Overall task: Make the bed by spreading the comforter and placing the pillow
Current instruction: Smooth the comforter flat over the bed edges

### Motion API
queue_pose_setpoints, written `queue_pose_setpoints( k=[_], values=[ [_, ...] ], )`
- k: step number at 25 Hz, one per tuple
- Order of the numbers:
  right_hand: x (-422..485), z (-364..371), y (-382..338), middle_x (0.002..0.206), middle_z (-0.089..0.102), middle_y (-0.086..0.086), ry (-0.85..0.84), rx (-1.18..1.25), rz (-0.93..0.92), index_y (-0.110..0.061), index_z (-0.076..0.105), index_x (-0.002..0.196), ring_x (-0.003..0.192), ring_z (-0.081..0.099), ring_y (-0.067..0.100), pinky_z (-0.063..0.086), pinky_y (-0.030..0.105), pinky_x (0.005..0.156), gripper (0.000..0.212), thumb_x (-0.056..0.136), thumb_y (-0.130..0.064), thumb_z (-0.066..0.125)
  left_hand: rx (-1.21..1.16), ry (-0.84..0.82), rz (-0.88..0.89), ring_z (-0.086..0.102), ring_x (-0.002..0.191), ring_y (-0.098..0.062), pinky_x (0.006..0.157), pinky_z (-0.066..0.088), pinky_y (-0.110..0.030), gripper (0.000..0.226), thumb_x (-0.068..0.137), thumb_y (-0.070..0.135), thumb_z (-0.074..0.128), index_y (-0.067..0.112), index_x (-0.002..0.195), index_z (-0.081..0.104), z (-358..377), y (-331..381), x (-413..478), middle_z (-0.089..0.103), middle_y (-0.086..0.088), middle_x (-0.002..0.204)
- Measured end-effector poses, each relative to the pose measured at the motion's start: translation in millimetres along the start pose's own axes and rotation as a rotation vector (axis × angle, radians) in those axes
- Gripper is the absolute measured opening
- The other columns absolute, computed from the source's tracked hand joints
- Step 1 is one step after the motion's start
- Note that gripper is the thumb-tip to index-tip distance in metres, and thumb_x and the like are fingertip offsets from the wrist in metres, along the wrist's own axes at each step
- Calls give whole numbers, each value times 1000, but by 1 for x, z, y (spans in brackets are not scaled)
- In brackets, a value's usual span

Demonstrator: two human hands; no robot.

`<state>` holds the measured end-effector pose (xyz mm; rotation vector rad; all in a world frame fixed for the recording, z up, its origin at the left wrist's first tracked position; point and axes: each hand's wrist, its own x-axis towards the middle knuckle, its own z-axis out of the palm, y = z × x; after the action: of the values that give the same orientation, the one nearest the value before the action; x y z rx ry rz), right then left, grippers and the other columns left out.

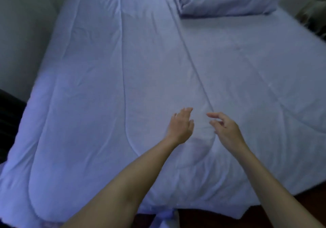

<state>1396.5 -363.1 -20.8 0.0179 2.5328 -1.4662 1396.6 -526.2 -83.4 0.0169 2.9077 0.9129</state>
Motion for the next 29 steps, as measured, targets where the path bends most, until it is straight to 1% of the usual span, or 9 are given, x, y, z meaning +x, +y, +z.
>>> queue_pose_setpoints(
  k=[3,6,8,11,13,16,19,24,29],
  values=[
    [16,19,20,107,67,-6,-58,-30,56,-29,64,103,75,59,-9,50,27,79,28,91,-7,54,277,-150,-45,11,148,-20,118,1,-45,58,99,43,24,21,152,15,28,-48,-2,15,-1,160],
    [29,38,18,99,64,-4,-181,-92,45,-25,64,103,62,55,-16,40,5,60,26,91,-4,54,402,-28,-44,25,145,-22,117,8,-46,61,92,54,22,31,149,23,14,-104,-24,24,1,158],
    [40,52,9,101,65,0,-201,-119,17,-19,66,107,67,56,-12,39,5,61,25,92,-5,53,427,31,-134,30,143,-23,115,10,-46,61,91,56,27,33,148,27,-1,-137,-43,28,2,156],
    [51,92,0,116,65,8,-189,-175,-113,-11,65,115,103,61,16,42,20,87,28,91,-15,49,449,102,-389,26,144,-24,115,12,-49,66,89,58,26,31,149,24,-22,-173,-81,25,1,158],
    [49,130,3,129,60,12,-279,-261,-228,-9,59,124,120,53,29,38,34,102,45,86,-26,44,488,126,-531,20,146,-25,116,10,-50,68,90,58,24,29,151,17,-32,-195,-110,19,-1,160],
    [36,166,27,155,34,7,-424,-618,-419,-15,37,145,144,29,27,18,51,117,62,89,-40,41,488,166,-827,13,147,-28,115,7,-55,64,97,50,30,21,152,14,-44,-203,-141,15,-7,160],
    [45,131,71,157,28,-1,-361,-794,-547,-24,31,148,146,25,24,10,55,116,69,87,-55,31,452,295,-962,19,144,-37,114,8,-60,56,96,25,36,4,147,27,-41,-173,-139,23,-19,156],
    [100,-52,174,158,29,0,-131,-880,-331,-28,29,148,146,24,26,16,54,115,66,89,-57,25,429,371,-514,44,132,-40,108,25,-59,55,88,24,32,-2,134,48,55,-32,-56,45,-24,143],
    [119,-262,293,158,25,9,31,-929,-118,-24,25,149,144,22,33,17,61,112,70,89,-60,26,347,97,-55,46,132,-32,105,34,-59,56,91,33,34,6,138,47,188,152,56,47,-13,144]
  ],
)
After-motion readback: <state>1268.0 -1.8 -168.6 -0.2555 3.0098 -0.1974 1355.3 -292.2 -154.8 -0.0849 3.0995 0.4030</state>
